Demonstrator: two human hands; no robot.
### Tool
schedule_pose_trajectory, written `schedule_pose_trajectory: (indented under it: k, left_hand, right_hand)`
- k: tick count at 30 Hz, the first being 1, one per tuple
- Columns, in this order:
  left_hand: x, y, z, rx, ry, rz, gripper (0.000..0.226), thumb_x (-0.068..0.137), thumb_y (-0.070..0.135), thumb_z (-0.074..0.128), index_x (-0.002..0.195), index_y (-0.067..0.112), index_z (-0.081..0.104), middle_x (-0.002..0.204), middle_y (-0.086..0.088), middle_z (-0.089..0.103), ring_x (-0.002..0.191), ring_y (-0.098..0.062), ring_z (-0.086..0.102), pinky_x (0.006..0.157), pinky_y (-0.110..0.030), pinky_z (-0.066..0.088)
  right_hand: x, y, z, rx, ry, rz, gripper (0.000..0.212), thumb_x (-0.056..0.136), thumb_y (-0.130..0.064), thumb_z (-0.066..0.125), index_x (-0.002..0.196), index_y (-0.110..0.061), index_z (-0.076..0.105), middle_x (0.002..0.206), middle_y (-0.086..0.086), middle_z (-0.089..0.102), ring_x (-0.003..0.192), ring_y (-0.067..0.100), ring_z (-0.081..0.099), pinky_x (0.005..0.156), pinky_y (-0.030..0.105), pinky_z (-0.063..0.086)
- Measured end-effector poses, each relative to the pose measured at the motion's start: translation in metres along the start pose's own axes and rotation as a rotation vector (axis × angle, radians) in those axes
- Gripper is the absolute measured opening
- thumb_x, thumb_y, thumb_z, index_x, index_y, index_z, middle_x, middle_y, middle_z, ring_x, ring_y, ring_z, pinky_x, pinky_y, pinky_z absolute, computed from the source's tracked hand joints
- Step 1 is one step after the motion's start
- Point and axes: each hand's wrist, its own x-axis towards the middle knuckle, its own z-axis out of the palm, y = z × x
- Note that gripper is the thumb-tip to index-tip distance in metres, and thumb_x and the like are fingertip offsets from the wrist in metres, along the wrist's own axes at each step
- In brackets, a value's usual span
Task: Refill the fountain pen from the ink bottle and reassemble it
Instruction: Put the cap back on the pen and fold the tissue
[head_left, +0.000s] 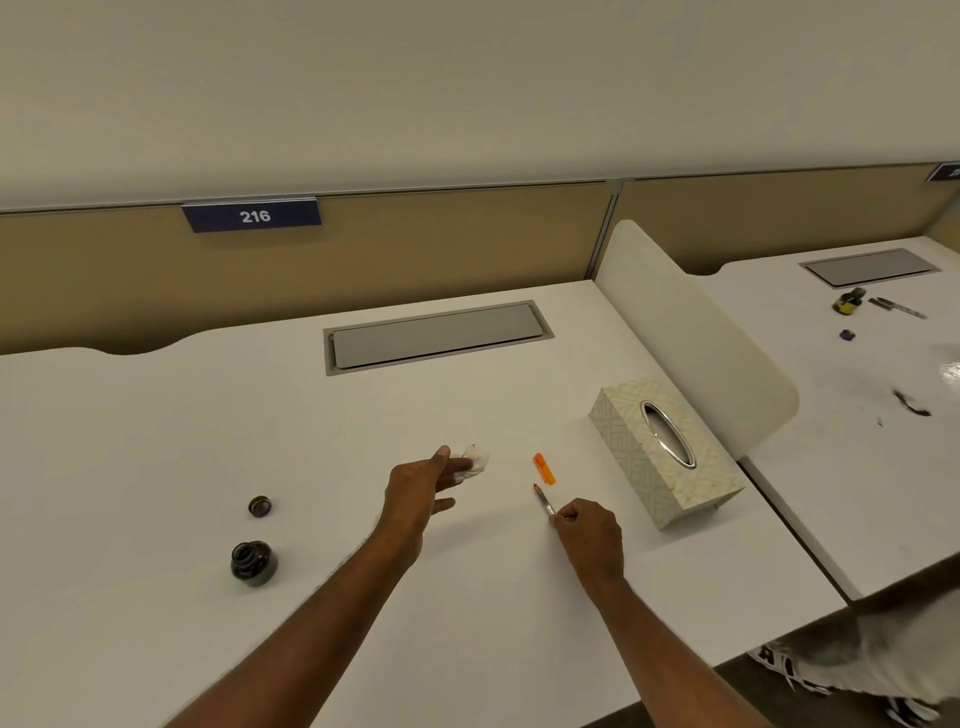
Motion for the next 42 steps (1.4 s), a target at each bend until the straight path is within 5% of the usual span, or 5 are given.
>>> schedule_pose_trajectory:
  k: [42]
  left_hand:
    - [0.001,-0.001,-0.007,-0.003,0.007,-0.005,0.035,0.102,0.033,0.049,0.092,0.019,0.080,0.102,0.000,0.077,0.103,-0.018,0.070,0.093,-0.046,0.057]
  right_hand:
    - [0.014,0.006,0.010,-0.005,0.001,-0.066,0.010,0.086,-0.025,0.067,0.081,-0.020,0.074,0.075,-0.006,0.071,0.070,0.011,0.065,0.066,0.030,0.056]
